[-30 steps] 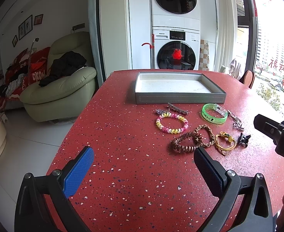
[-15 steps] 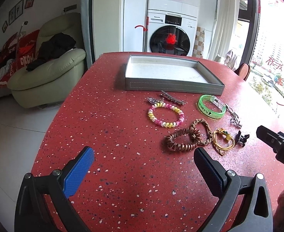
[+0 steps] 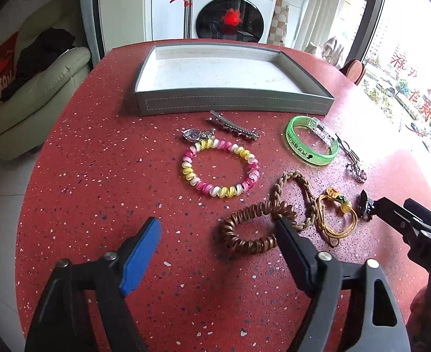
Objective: Organize jewelry
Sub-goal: 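Grasp the brown coil hair tie with the left tool while the right tool grasps the black claw clip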
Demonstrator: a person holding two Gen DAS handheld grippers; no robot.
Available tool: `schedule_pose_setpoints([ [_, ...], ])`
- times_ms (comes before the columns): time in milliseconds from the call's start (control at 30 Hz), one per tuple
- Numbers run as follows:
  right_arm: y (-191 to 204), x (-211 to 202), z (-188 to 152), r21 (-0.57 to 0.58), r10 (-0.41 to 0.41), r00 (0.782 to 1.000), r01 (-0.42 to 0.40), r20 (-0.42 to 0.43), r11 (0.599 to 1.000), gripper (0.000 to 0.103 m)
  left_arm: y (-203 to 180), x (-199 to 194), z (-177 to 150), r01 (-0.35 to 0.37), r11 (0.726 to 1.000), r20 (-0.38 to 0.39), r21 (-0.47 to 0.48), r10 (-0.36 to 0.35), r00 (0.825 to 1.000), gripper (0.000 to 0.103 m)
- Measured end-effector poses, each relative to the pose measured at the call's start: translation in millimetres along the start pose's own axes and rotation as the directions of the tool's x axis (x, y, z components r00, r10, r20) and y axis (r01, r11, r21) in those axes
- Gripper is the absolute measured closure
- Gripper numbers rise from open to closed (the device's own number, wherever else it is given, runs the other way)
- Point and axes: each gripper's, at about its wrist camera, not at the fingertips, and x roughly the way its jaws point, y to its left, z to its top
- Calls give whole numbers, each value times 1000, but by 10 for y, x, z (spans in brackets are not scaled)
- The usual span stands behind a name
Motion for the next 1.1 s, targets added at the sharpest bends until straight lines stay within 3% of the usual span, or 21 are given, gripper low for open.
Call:
schedule_pose_setpoints([
  [67,18,63,17,1,1,1000,-1,-17,1000,12,-16,57,14,7,1000,-19,-1,-7,1000,12],
  [233,57,239,30,4,-3,998,3,-57,1000,30,-50,117,34,0,1000,-27,12,0,1000,24],
  [300,69,257,9,-4,-15,998,15,-56,1000,38,-70,112,24,-11,999,-22,30,12,1000,37],
  [333,76,264,1,-9,-15,998,15,-61,1000,46,-78,112,18,-17,999,-20,38,18,1000,40],
  [400,87,260,-5,-15,-18,998,17,-64,1000,57,-81,109,19,-20,999,-13,51,21,1000,57],
  [433,88,260,-8,-16,-18,998,17,-63,1000,63,-82,104,14,-20,998,-12,55,20,1000,57],
  [467,86,260,-13,-15,-17,998,16,-64,1000,70,-76,96,7,-16,998,-10,55,16,1000,70],
  [500,80,256,-15,-12,-14,998,13,-64,1000,72,-69,85,-3,-7,998,-9,56,7,1000,73],
  [833,-13,74,86,20,48,998,-47,-36,999,75,95,-45,50,100,995,-8,-1,-100,995,73],
  [1100,130,-75,455,-6,118,993,-118,-5,993,75,181,-268,462,143,990,43,-7,-143,989,73],
])
